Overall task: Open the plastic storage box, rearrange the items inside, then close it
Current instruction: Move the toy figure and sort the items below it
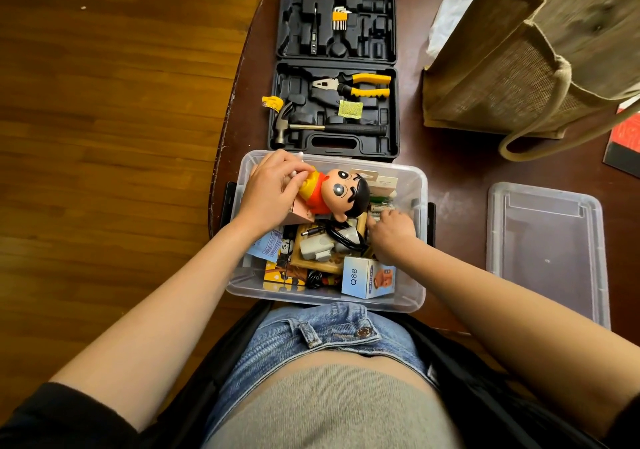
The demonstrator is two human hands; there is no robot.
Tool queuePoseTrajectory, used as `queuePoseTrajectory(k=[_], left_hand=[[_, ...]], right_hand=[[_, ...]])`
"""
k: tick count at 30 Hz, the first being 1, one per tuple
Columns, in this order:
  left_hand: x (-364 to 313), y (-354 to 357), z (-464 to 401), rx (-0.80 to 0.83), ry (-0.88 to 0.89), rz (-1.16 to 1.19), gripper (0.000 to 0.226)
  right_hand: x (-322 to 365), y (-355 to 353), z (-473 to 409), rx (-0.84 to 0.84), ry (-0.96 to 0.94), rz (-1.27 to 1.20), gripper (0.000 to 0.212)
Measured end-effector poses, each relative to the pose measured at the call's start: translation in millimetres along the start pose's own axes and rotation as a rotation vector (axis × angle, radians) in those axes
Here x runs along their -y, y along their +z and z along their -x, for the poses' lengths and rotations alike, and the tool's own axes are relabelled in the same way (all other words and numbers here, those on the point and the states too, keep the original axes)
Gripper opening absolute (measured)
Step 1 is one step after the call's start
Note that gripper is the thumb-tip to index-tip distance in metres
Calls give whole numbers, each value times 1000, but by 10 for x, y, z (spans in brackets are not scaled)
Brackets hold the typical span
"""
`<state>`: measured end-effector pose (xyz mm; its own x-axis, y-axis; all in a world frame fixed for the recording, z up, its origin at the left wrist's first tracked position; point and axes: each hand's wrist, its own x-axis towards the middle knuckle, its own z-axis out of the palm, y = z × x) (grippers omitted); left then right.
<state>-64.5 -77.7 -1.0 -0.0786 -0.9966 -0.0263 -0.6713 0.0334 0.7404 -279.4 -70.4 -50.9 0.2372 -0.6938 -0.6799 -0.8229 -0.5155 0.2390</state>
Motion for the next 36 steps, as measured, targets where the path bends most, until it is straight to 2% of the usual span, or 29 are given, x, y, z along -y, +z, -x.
queuePoseTrajectory(k=[6, 12, 13, 16, 18, 22, 26, 29, 32, 36], left_hand=[[-1, -10, -5, 11, 6, -6, 18], [6, -34, -10, 40, 1, 33, 18], [6, -46, -7, 43, 0, 50, 19], [36, -80, 45, 1, 1, 65, 21], [83, -107, 111, -46, -16, 30, 29], [204, -186, 241, -61, -91, -5, 42], [325, -274, 332, -132, -151, 0, 29], [446, -343, 401, -166, -235, 25, 29], [528, -397, 473, -125, -327, 136, 31], [615, -428, 577, -66, -360, 189, 35]], right_hand=[[34, -60, -13, 31, -12, 118, 58], [-2, -171, 47, 60, -48, 27, 48], [-17, -228, 83, 87, -58, -9, 44], [-93, -348, 226, 99, -83, -115, 9], [-134, -487, 366, 85, -150, -224, 28], [-79, -740, 636, 92, -407, -566, 29], [281, -881, 660, 25, -544, -634, 26], [631, -914, 500, -5, -559, -718, 36], [965, -907, 313, -25, -502, -693, 50], [1221, -857, 168, -152, -419, -356, 60]])
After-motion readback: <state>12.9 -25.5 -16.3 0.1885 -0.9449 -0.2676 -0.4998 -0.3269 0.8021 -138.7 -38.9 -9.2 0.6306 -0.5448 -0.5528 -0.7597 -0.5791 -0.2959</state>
